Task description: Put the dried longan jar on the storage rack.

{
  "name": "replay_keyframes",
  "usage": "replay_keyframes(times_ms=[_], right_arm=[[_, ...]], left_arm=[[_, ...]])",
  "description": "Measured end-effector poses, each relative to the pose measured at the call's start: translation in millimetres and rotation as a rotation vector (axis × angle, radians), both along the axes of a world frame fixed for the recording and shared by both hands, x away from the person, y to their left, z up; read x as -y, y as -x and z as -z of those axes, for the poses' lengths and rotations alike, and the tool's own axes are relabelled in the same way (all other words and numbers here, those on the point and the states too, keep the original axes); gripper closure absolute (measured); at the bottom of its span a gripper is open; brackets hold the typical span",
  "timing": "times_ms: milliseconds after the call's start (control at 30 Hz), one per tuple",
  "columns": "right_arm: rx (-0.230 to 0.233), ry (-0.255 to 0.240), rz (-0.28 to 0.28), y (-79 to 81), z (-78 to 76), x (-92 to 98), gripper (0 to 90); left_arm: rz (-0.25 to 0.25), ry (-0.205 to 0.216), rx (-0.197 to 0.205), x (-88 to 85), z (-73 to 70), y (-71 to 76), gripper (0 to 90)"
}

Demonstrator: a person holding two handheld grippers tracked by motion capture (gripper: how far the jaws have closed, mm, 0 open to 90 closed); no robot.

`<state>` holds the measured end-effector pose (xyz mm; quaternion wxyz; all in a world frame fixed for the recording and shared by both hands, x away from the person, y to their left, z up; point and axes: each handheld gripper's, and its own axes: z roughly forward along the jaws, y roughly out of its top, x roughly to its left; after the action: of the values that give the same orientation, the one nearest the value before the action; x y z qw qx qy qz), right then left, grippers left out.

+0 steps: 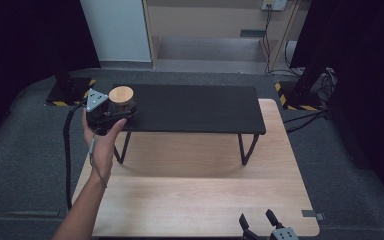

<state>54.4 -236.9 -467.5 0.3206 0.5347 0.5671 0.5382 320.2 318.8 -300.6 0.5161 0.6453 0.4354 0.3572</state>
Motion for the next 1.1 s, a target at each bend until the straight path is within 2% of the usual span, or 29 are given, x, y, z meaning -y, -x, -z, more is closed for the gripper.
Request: replay_keyframes(times_ms=[333,500,700,1000,1100], right_arm=[[0.002,0.001,0.0,0.2,-1.3,-0.6,8.8],[0.002,0.001,-0.004,0.0,-2.1,-1.1,8.6],[0.005,0.003,-0.008,-0.2,-2.9,-2.4,8.6],[0.009,0.005,-0.013,0.0,-4.5,-4.0,8.5],[0.01,0.006,-0.012,0.3,-5.0,-4.3,8.5]], left_arm=[[0.004,0.008,0.005,-2.9,-1.3,3.3,4.3],[0.006,0.013,0.022,-3.8,-1.0,9.2,3.9],[0.008,0.019,0.021,-7.6,0.6,14.2,3.9],[0.021,0.017,0.034,-10.3,0.3,28.7,3.9],[0.022,0.022,0.056,-10.4,1.3,36.2,3.9]])
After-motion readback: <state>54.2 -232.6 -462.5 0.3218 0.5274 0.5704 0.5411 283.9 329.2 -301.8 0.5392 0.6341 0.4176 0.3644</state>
